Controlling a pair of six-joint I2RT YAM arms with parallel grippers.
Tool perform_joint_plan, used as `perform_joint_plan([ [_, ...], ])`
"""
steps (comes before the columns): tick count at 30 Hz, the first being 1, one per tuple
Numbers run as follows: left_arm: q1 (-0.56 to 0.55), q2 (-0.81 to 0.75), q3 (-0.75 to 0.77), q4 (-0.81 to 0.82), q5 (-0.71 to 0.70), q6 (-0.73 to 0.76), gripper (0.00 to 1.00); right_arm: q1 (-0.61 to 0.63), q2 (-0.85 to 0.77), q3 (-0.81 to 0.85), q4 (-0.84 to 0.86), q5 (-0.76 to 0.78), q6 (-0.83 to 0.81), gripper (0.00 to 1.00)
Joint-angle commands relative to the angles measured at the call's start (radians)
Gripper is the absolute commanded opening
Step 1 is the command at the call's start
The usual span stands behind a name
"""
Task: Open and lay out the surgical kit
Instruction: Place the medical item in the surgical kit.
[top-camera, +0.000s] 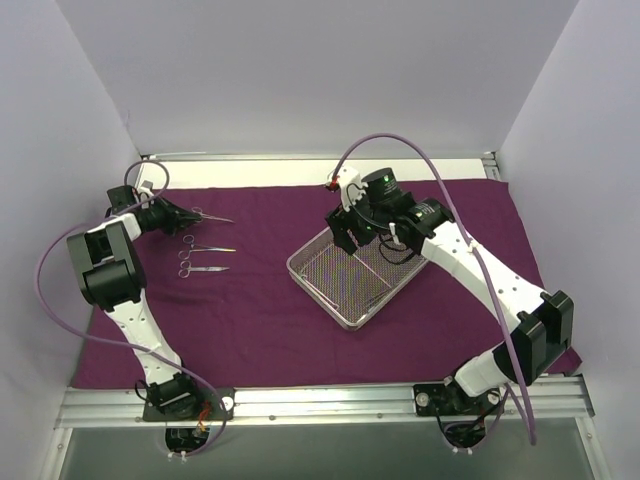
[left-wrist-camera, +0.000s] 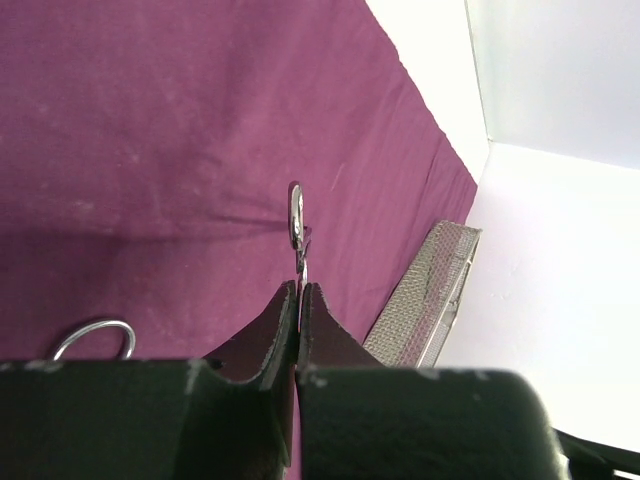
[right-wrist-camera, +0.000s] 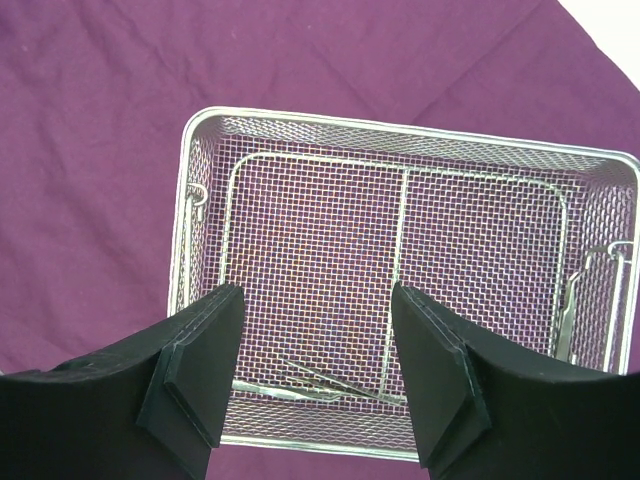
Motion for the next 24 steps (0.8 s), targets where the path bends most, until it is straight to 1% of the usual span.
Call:
perform_joint_plan([
  [1,0.009,0.024,0.053,-0.092,0.005,0.054,0.02,-0.006,0.014,0.015,0.018,-0.028,-0.017,0.60],
  [5,0.009,0.059,0.084,-0.181,0.000,0.096,0.02,-0.006,0.021,0.017,0.021,-0.033,-0.020,0.60],
  [8,0.012,0.079,0.107,-0.241,-0.020,0.129,0.06,-0.006,0.022,0.015,0.024,-0.033,-0.019,0.60],
  [10,0.012,0.093,0.118,-0.272,-0.035,0.152,0.06,-0.006,0.022,0.015,0.023,-0.033,-0.019,0.60],
  [14,0.018,0.123,0.168,-0.377,-0.080,0.200,0.08,-0.008,0.021,0.011,0.021,-0.031,-0.020,0.60],
  [19,0.032,0.160,0.221,-0.416,-0.094,0.240,0.11,-0.008,0.019,0.009,0.023,-0.028,-0.019,0.60],
  [24,0.033,0.195,0.270,-0.454,-0.106,0.271,0.11,-0.008,0.021,0.009,0.021,-0.031,-0.011,0.60],
])
